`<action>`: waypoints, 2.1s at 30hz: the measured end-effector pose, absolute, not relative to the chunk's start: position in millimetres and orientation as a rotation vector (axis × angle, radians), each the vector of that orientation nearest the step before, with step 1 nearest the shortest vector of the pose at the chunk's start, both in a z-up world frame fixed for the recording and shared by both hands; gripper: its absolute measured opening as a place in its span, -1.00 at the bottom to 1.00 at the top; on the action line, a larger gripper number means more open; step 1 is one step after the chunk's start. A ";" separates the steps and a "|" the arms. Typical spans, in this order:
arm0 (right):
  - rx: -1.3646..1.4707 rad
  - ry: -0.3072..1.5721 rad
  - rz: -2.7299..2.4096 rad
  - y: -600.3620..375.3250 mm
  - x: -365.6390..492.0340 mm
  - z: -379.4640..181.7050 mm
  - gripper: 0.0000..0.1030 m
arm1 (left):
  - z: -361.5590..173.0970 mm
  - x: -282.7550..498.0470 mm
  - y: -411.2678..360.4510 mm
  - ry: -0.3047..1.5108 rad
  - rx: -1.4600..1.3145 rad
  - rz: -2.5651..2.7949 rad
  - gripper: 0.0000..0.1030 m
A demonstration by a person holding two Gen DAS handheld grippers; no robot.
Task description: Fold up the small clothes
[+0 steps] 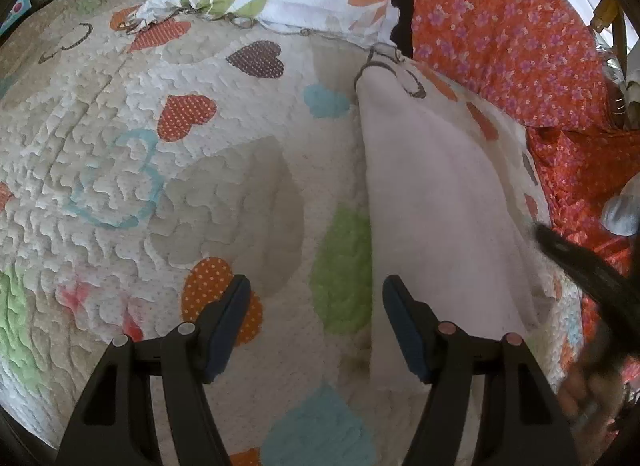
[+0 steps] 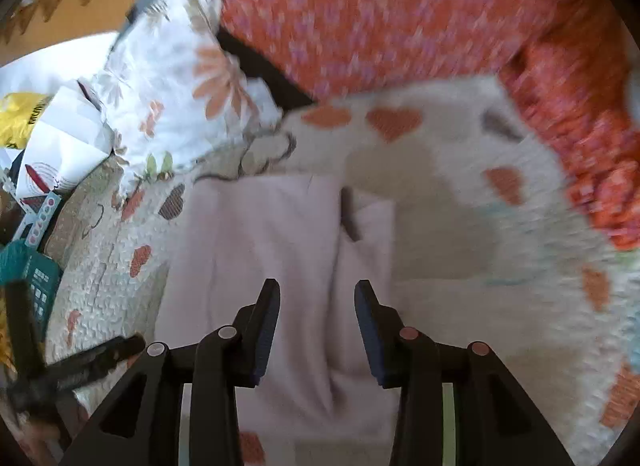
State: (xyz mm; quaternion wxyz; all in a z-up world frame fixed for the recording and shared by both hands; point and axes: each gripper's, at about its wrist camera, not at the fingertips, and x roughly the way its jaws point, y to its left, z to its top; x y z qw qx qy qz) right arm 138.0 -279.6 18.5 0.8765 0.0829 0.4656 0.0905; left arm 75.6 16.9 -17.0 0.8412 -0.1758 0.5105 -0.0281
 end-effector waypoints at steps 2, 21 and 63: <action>0.195 1.053 0.192 -274.6 156.9 -5.1 -0.18 | -18.0 76.8 15.8 1.087 -0.373 -0.061 0.31; 0.117 1.105 -0.044 -310.9 152.5 -18.2 -0.90 | -32.9 89.4 -26.7 1.133 -0.220 -0.081 0.33; 0.659 1.251 0.680 -188.3 154.3 -43.0 -0.46 | -0.1 53.5 78.3 1.085 -0.363 -0.001 0.33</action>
